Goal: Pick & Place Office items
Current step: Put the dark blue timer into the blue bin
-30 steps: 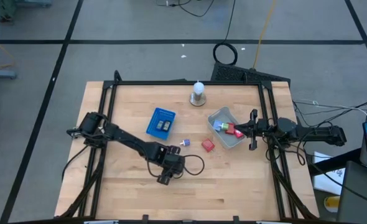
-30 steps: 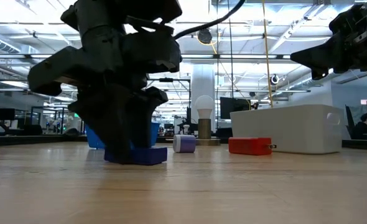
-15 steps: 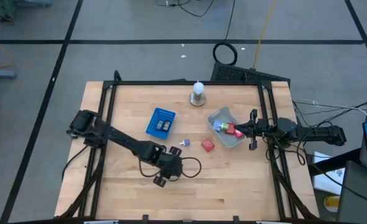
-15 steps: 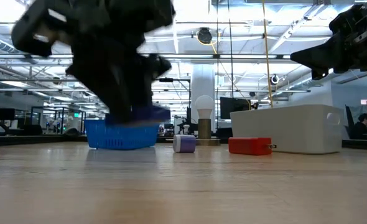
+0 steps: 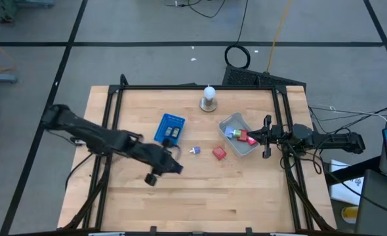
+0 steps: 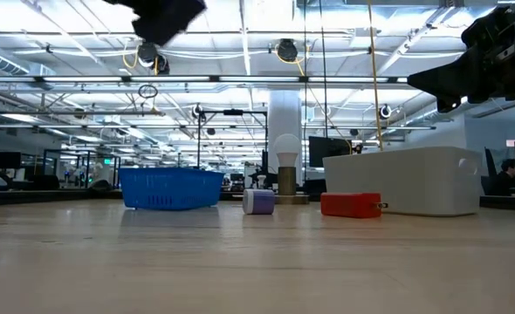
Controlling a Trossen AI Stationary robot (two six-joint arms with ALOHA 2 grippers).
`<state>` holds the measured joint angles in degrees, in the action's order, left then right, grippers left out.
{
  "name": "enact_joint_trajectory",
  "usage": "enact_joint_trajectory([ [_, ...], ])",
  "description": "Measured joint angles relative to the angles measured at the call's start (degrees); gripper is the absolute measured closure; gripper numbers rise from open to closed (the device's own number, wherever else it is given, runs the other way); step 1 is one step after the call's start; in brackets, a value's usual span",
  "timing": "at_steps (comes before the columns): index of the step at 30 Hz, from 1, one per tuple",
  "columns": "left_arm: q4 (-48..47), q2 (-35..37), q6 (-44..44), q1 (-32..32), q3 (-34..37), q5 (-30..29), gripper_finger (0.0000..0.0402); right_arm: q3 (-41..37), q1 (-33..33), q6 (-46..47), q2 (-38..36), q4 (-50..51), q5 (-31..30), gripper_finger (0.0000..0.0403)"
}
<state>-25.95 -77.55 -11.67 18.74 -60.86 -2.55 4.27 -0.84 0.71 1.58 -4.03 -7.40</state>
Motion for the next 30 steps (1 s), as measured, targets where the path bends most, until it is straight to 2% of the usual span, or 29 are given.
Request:
enact_joint_trajectory([
  [5,9.6,13.9,2.3,-0.3,11.0,-2.6,0.0269,0.0,0.0,-0.2,0.0,0.0,0.0,0.0403],
  [11,14.8,30.5,7.6,-0.3,23.5,-14.2,0.0269,0.0,0.0,0.0,0.0,0.0,0.0,0.0403],
  [17,23.2,44.9,8.4,-0.4,35.8,-17.4,0.0269,0.0,0.0,0.0,0.0,0.0,0.0,0.0403],
  [24,32.7,51.7,7.2,-0.4,46.8,-21.3,0.0269,0.0,0.0,-0.1,0.0,-0.1,0.0,0.0403],
  [30,37.5,55.7,5.8,-0.4,53.4,-18.2,0.0269,-0.8,0.0,-0.3,0.0,-0.7,-0.1,0.0403],
])
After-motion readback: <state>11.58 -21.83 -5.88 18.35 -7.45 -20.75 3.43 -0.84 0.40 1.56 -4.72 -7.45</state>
